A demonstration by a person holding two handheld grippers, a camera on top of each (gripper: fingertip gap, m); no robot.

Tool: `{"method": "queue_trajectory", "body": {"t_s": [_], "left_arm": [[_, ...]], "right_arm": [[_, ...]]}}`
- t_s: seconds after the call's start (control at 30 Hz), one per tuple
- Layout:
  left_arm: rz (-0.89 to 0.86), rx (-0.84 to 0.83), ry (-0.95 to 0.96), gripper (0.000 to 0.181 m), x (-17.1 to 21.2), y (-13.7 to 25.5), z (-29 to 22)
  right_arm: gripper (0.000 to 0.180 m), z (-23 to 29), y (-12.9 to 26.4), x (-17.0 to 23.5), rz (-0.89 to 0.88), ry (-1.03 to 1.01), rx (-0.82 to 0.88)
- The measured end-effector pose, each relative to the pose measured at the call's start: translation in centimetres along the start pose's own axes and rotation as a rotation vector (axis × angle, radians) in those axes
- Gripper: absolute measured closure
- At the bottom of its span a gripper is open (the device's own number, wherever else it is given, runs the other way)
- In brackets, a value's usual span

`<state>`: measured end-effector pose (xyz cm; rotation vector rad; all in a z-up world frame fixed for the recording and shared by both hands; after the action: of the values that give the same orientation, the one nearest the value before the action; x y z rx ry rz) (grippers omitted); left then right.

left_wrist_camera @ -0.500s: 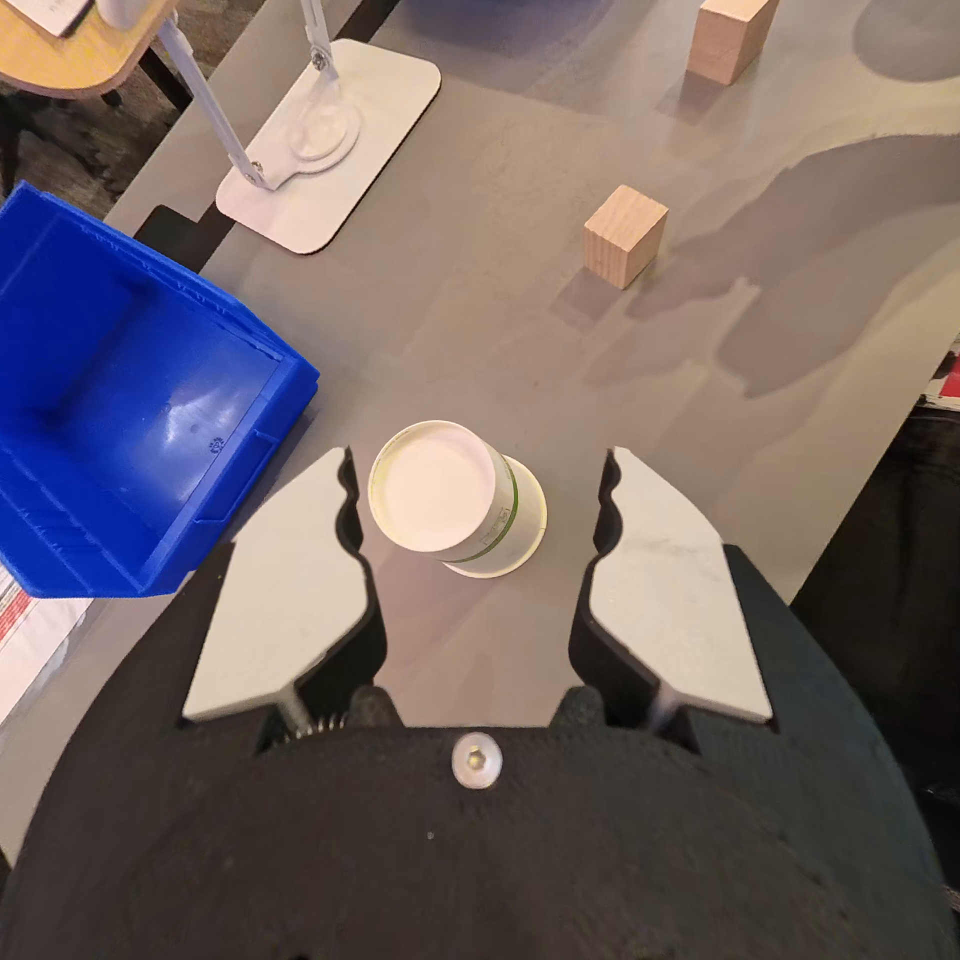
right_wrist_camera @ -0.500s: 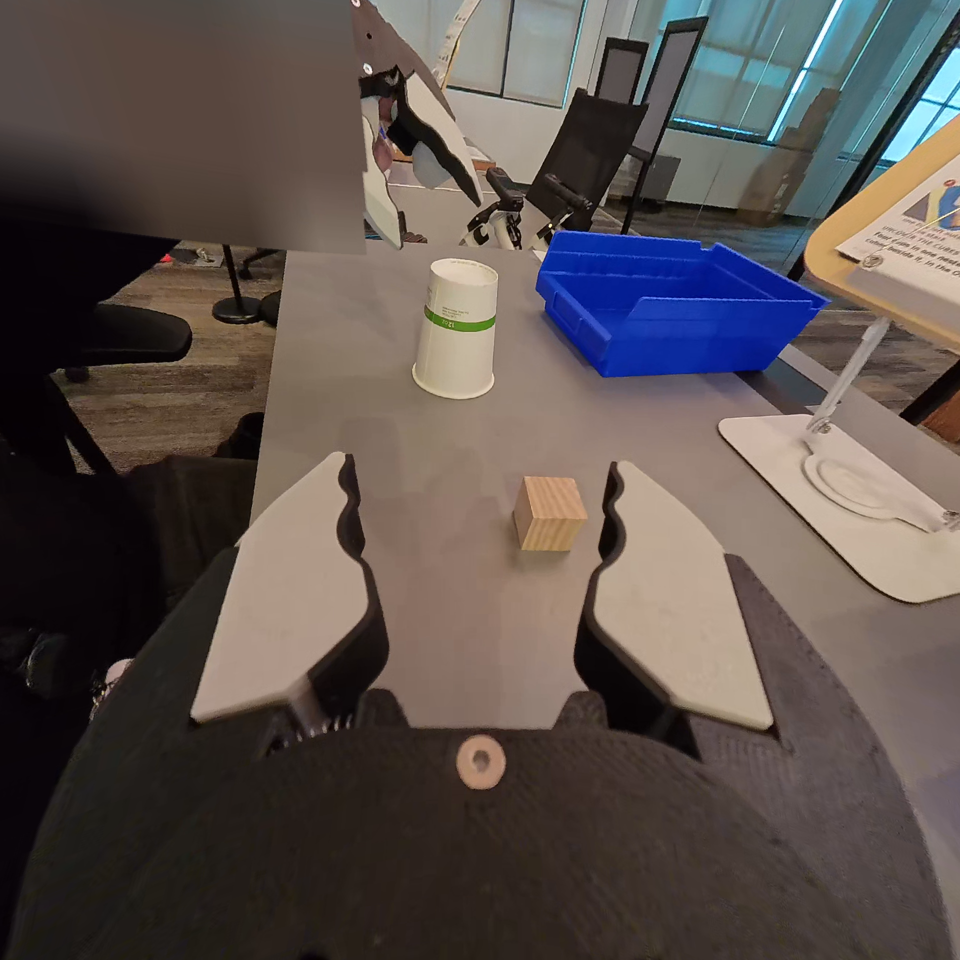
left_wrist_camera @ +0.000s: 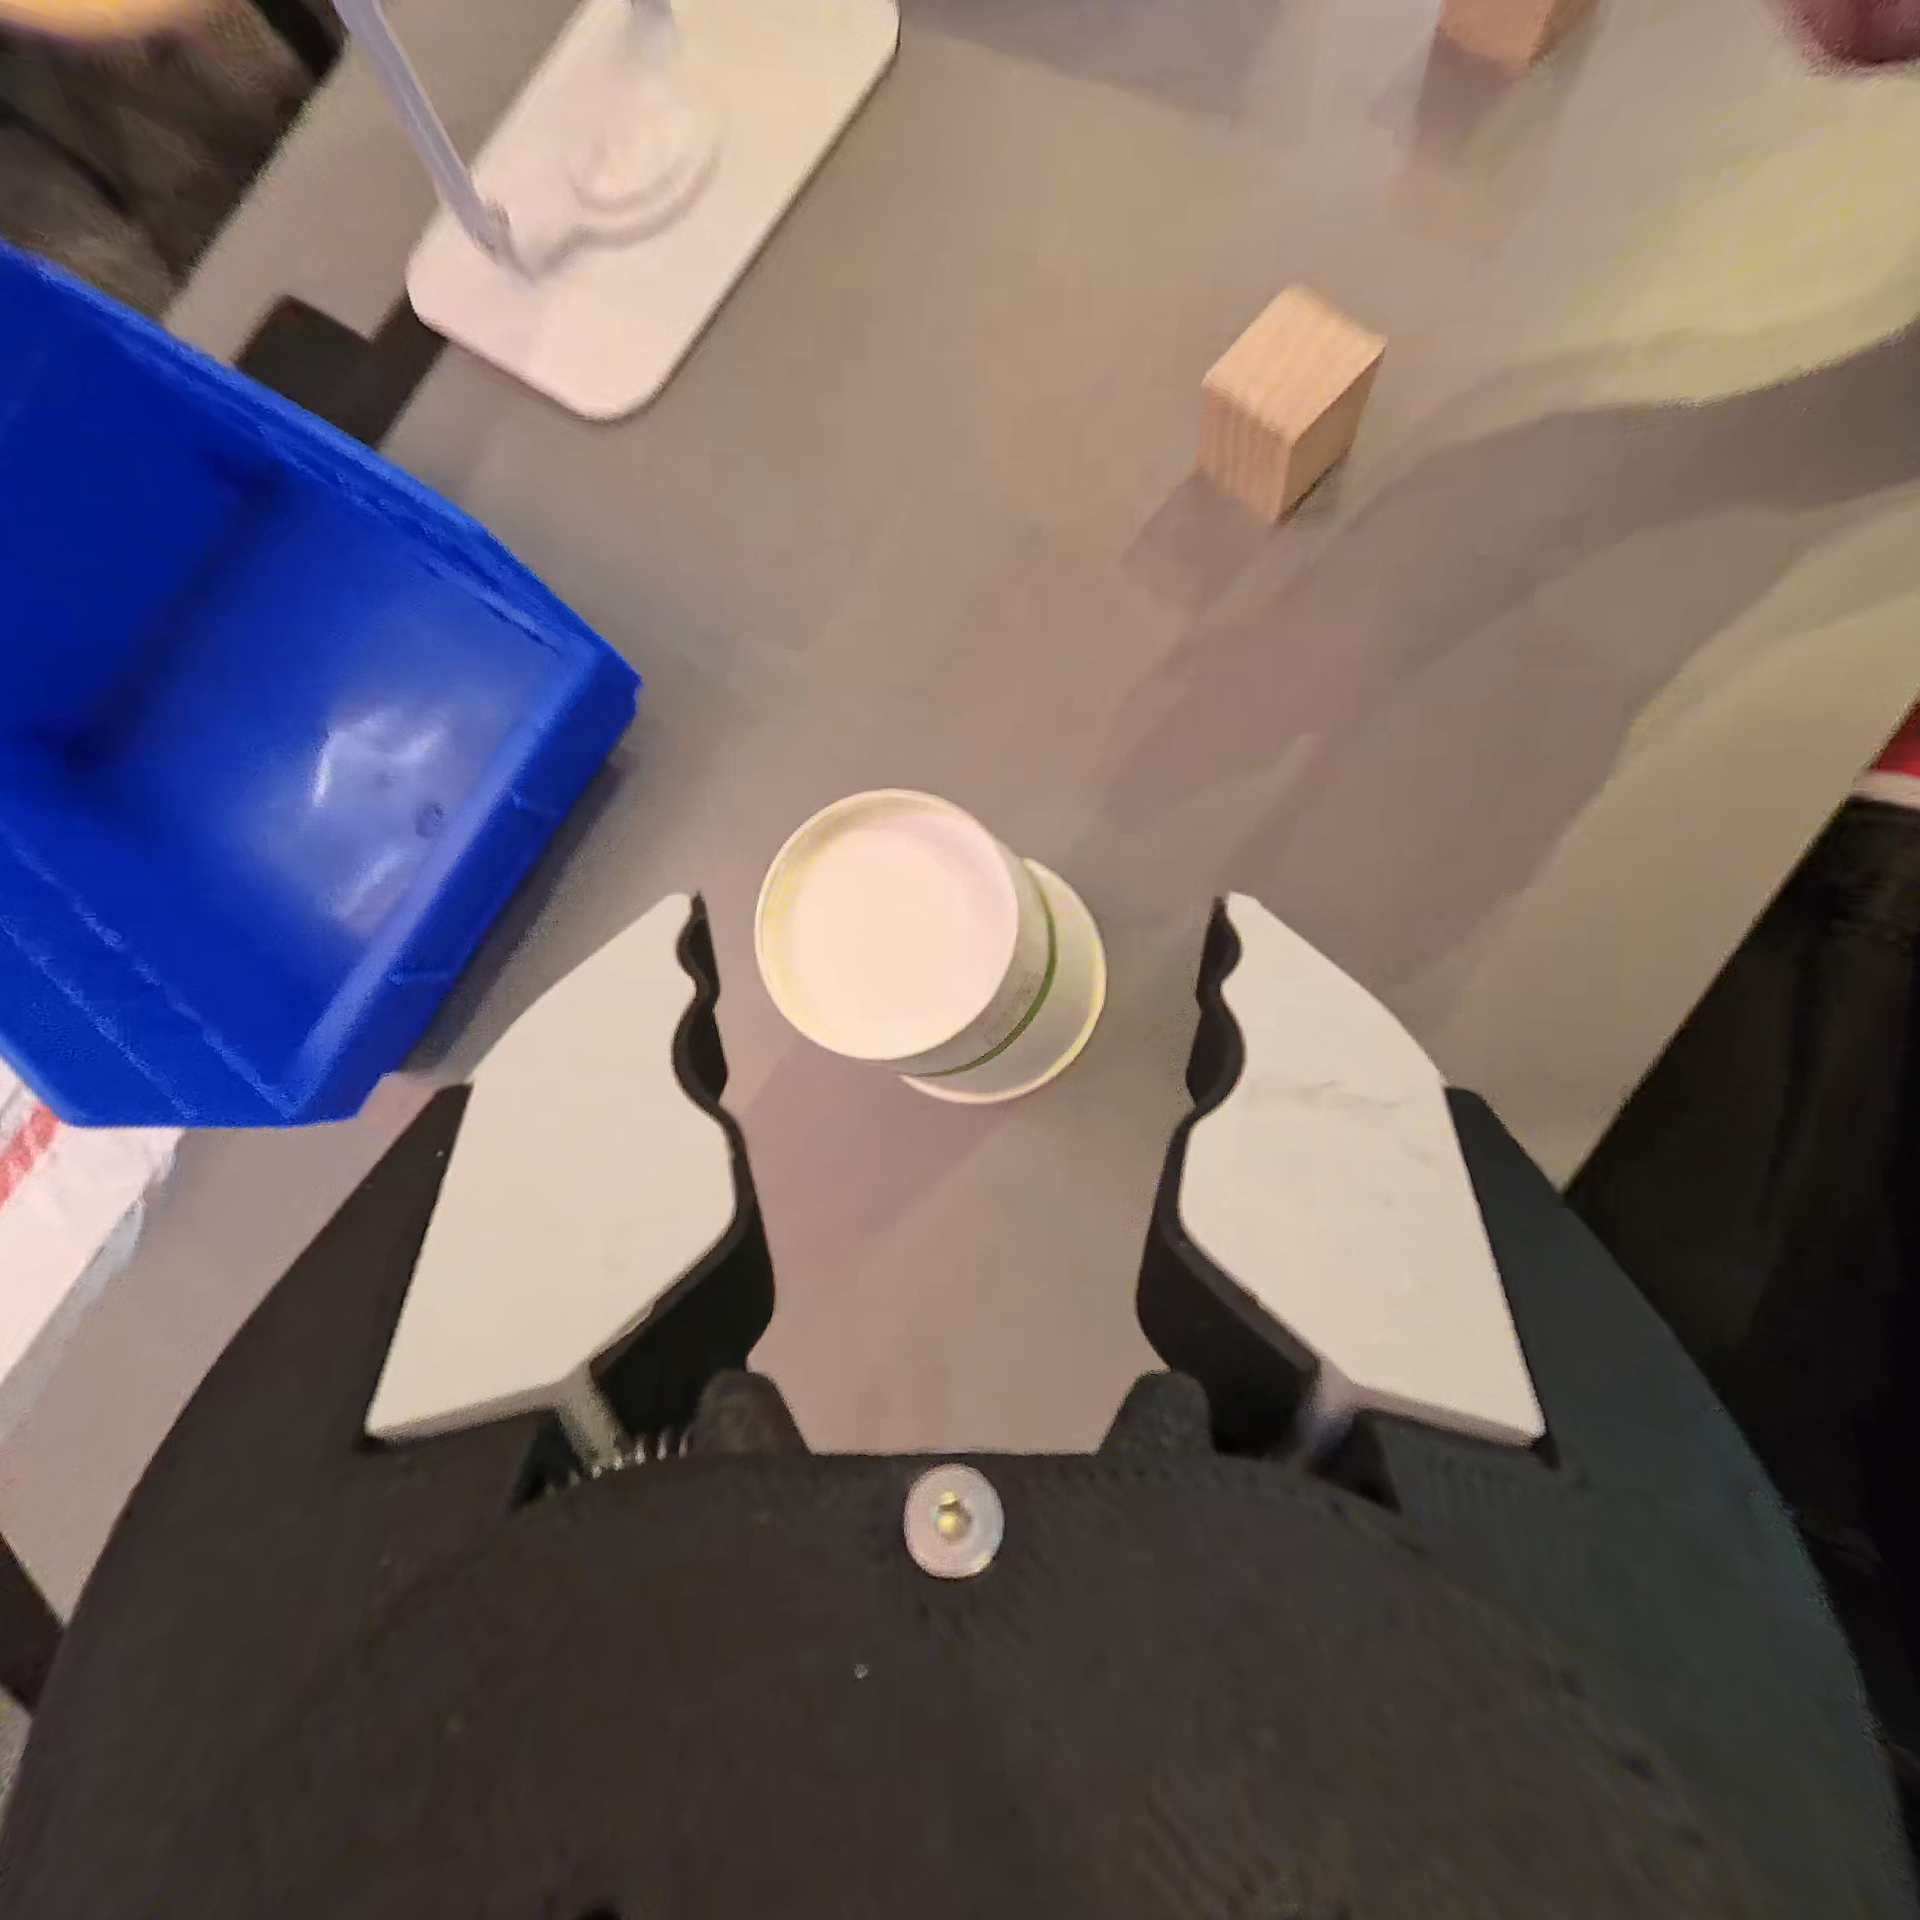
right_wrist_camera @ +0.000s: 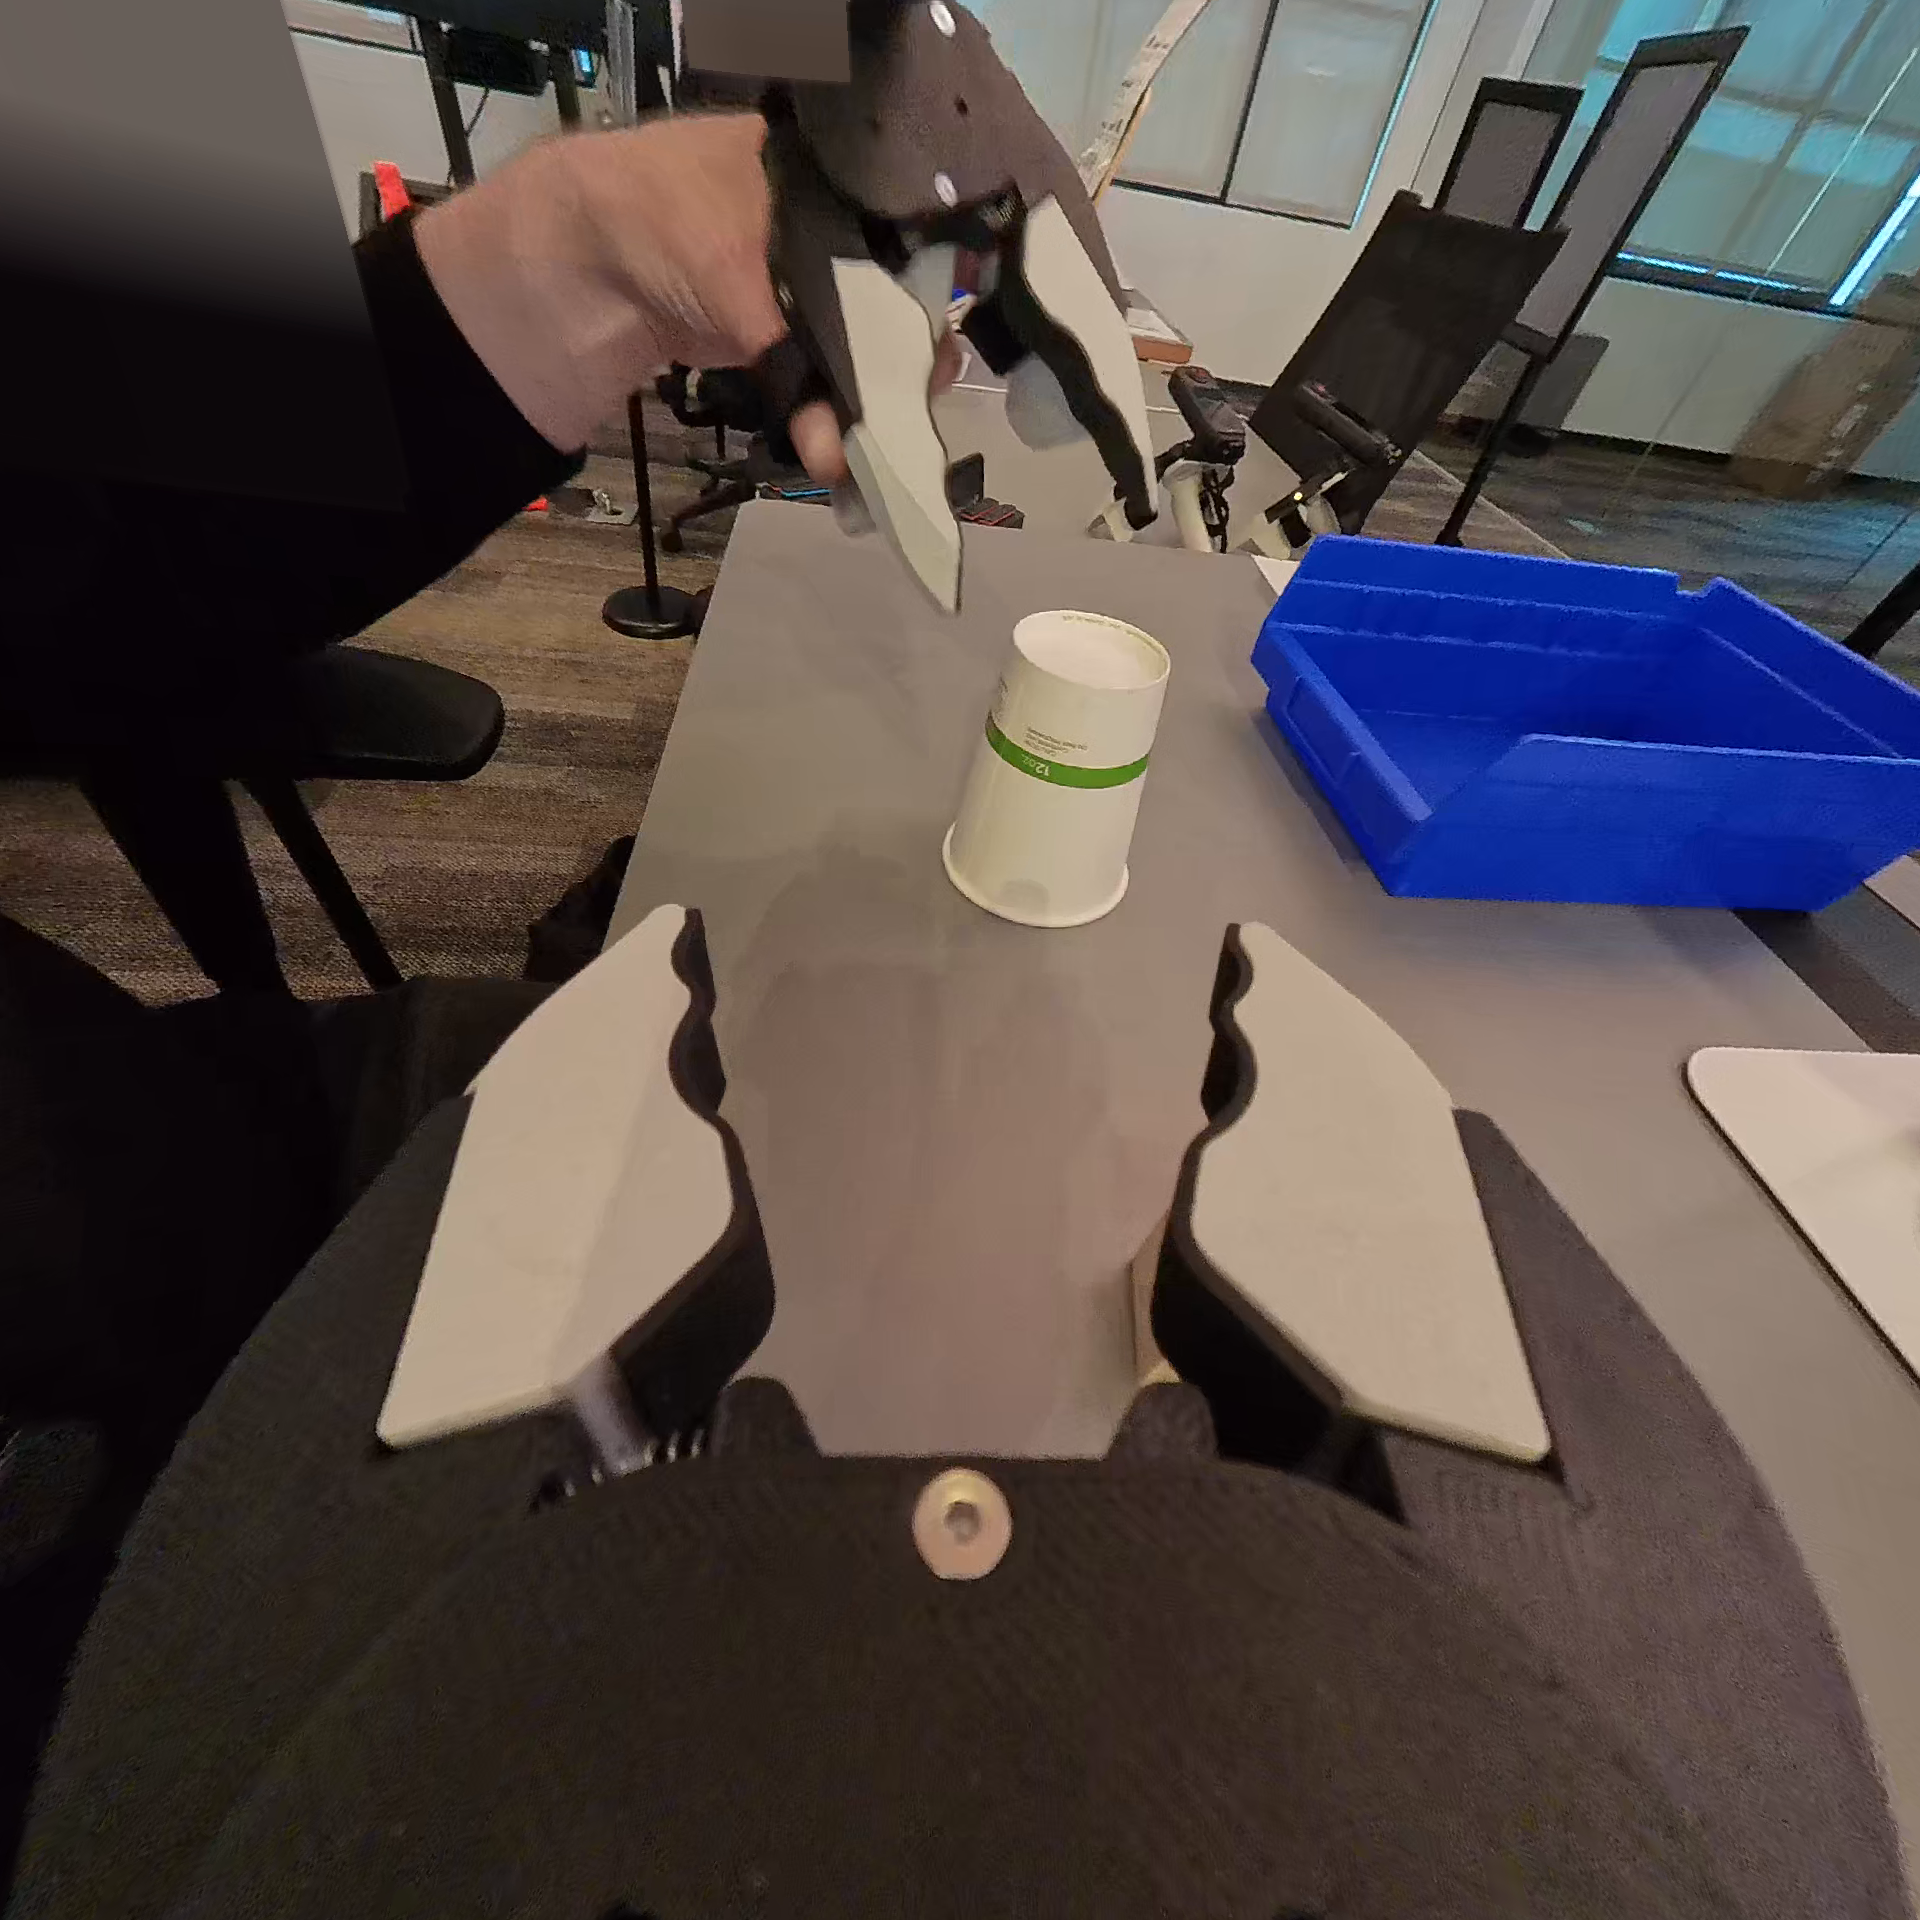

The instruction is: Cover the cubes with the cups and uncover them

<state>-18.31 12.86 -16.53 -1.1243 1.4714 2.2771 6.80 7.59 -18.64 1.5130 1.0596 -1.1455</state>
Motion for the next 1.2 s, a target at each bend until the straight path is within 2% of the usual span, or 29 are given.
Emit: {"method": "queue_trajectory", "body": {"t_s": [0.13,0.23,0.27,0.33,0.47,0.63,0.73,0.93,1.07,1.2], "left_arm": [[0.063,0.035,0.051,0.081,1.8,-3.2,0.6],[0.081,0.056,0.062,0.081,2.6,-4.8,0.7],[0.098,0.046,0.068,0.082,2.9,-5.3,0.8],[0.129,0.031,0.065,0.098,3.6,-6.2,1.1],[0.055,0.005,0.094,0.101,3.5,-6.0,1.8],[-0.054,-0.021,0.134,0.102,1.8,-2.7,2.6],[-0.218,-0.007,0.152,0.102,-0.4,0.1,2.4],[-0.781,0.136,0.134,0.102,-7.5,5.1,0.7],[-1.053,0.260,0.107,0.102,-11.0,5.0,-1.2],[-1.180,0.335,0.154,0.102,-12.5,3.1,-2.8]], "right_arm": [[0.088,0.4,0.0,1.0,0.017,-0.024,-0.005],[0.089,0.4,0.1,1.4,0.019,-0.043,-0.003],[0.089,0.3,0.2,1.5,0.019,-0.044,-0.004],[0.090,0.2,0.2,1.5,0.016,-0.046,-0.006],[0.091,0.0,0.5,1.5,0.009,-0.045,-0.003],[0.091,-0.4,1.2,1.2,-0.010,-0.044,0.007],[0.088,-0.8,1.6,0.5,-0.033,-0.037,0.020],[0.067,-2.3,1.9,-2.6,-0.196,-0.135,0.042],[0.053,-4.0,1.9,-5.6,-0.359,-0.247,0.037],[0.042,-5.8,1.7,-7.3,-0.507,-0.324,0.046]]}}
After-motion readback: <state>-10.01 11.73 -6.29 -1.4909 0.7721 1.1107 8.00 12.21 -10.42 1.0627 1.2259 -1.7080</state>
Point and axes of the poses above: each gripper's, where its closed fingertips meet, y back along the fingers, x out of its underside, z = x × y across the jaws, the point moved 6 cm from there along y, back along the fingers, and after that the axes turned 4 degrees about -z, right-handed, at the moved point
